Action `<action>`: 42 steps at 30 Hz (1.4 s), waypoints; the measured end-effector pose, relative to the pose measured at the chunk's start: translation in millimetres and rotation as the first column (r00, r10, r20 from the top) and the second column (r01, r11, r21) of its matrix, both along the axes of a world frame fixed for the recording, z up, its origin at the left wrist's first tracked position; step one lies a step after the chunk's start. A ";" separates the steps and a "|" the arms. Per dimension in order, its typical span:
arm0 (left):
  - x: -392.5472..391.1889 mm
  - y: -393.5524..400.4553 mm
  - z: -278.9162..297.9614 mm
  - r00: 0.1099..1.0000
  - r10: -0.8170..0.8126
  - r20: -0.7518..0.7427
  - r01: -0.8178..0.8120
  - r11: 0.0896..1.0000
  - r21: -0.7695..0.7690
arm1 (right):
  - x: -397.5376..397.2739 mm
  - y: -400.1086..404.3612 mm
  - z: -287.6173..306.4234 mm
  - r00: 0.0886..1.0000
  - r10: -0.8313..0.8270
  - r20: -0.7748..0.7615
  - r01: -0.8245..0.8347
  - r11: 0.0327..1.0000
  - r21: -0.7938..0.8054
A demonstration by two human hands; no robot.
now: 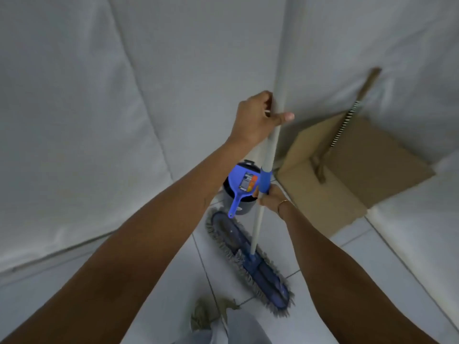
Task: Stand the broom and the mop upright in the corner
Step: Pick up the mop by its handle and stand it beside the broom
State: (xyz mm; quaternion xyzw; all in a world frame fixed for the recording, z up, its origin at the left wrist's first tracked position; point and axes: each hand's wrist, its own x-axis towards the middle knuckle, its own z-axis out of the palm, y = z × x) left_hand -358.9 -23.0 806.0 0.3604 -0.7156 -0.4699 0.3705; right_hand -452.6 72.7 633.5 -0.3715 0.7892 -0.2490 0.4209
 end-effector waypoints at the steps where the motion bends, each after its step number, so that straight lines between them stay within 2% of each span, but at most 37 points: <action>1: -9.0 1.2 8.8 1.000 0.014 -0.007 -0.014 1.000 -0.021 | -5.7 0.7 5.6 1.000 -0.024 -0.018 0.024 1.000 -0.019; 4: -44.1 12.6 30.4 0.998 -0.001 -0.068 -0.003 0.998 -0.059 | -32.5 12.6 21.4 0.988 -0.150 0.024 0.152 0.976 -0.156; 6: -66.0 18.9 41.0 0.998 -0.037 -0.041 0.033 0.995 -0.091 | -52.1 20.1 28.8 0.981 -0.191 0.023 0.191 0.954 -0.231; 9: -107.9 22.6 54.2 0.972 -0.221 0.075 0.226 0.972 -0.065 | -97.7 35.4 34.1 0.970 -0.234 0.068 0.243 0.942 -0.231; 11: -137.1 29.5 55.8 0.909 -0.408 0.085 0.412 0.911 -0.028 | -131.8 44.1 30.7 0.971 -0.225 0.079 0.236 0.955 -0.179; 13: -172.6 35.8 53.6 0.865 -0.494 0.085 0.498 0.867 -0.028 | -166.6 50.1 30.7 0.965 -0.244 0.095 0.255 0.956 -0.141; 14: -185.8 38.1 49.9 0.863 -0.495 0.095 0.501 0.865 -0.038 | -179.7 52.3 28.3 0.950 -0.280 0.138 0.298 0.945 -0.136; 18: -284.3 45.0 45.0 0.890 -0.444 0.103 0.451 0.891 -0.058 | -267.4 55.8 21.4 0.950 -0.298 0.092 0.307 0.945 -0.112; 25: -391.1 26.1 48.6 0.943 -0.330 0.042 0.332 0.940 -0.080 | -366.8 40.2 19.6 0.934 -0.330 0.140 0.354 0.908 -0.224; 31: -441.2 -9.5 49.5 0.971 -0.239 0.010 0.239 0.969 -0.065 | -424.6 -5.3 11.7 0.916 -0.373 0.147 0.399 0.886 -0.235; 34: -462.2 -32.4 40.3 0.984 -0.178 -0.013 0.176 0.982 -0.060 | -446.5 -34.4 5.0 0.921 -0.377 0.098 0.389 0.890 -0.236; 42: -529.0 -119.9 17.4 0.987 -0.160 -0.027 0.158 0.986 -0.052 | -506.6 -119.6 -15.0 0.893 -0.450 0.009 0.440 0.867 -0.236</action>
